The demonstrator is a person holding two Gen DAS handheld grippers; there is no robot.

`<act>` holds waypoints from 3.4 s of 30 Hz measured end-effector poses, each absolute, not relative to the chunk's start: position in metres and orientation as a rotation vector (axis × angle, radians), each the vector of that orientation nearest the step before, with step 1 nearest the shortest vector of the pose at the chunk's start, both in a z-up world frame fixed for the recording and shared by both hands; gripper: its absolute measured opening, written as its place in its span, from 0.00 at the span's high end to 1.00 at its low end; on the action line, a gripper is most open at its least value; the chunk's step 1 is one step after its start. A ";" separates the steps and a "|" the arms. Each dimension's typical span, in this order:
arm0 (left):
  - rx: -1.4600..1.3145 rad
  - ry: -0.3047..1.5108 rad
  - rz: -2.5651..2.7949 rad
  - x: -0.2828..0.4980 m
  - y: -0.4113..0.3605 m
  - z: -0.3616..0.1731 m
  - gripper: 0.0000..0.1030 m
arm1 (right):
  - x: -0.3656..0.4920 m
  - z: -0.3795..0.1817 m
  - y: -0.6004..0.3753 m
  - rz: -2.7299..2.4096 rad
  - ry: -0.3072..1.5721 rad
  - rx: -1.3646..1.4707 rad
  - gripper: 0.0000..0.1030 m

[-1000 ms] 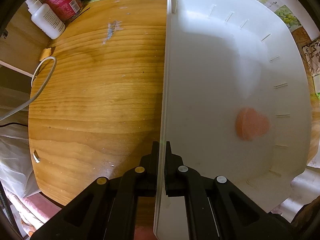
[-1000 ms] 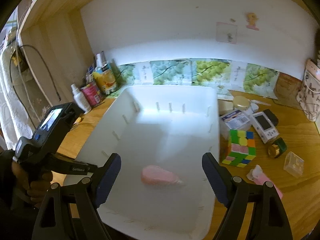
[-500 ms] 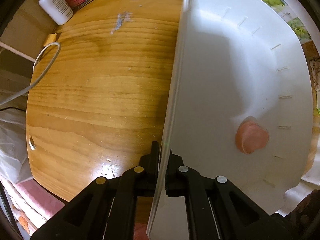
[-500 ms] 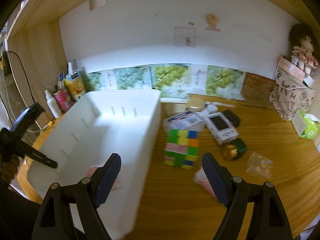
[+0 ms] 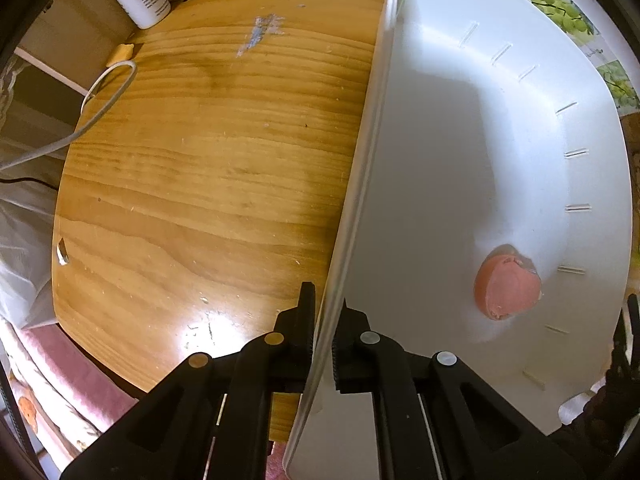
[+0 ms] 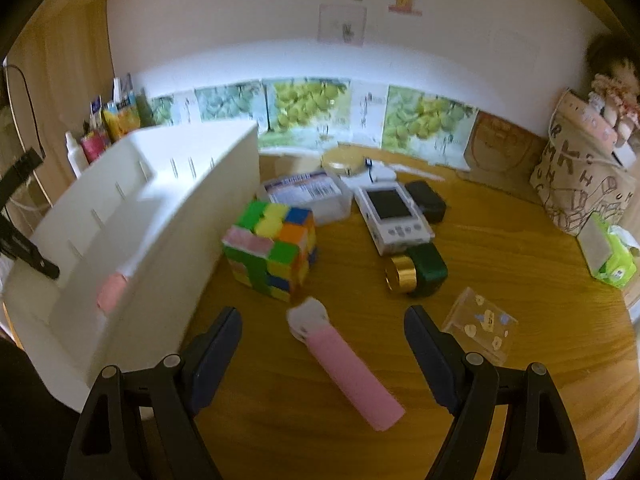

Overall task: Organize rigid objects
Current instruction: 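Grasp the pink hair roller with the right gripper, then lower the pink hair roller into the white bin and release it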

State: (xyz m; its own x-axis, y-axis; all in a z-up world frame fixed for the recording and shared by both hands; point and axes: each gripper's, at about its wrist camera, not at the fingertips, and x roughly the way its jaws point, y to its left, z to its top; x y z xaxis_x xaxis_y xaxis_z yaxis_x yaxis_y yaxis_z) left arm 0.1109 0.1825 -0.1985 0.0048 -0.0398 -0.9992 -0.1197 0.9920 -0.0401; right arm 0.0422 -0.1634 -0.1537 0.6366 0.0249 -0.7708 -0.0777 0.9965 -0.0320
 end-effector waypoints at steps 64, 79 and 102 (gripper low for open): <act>0.137 1.502 -0.243 0.097 0.151 -0.197 0.91 | 0.043 -0.087 -0.041 0.053 0.841 0.012 0.76; 0.135 1.497 -0.271 0.083 0.150 -0.197 0.91 | 0.044 -0.093 0.002 0.158 0.870 -0.040 0.71; 0.022 1.505 -0.114 0.093 0.163 -0.199 0.91 | 0.047 -0.095 -0.064 0.075 0.858 0.037 0.22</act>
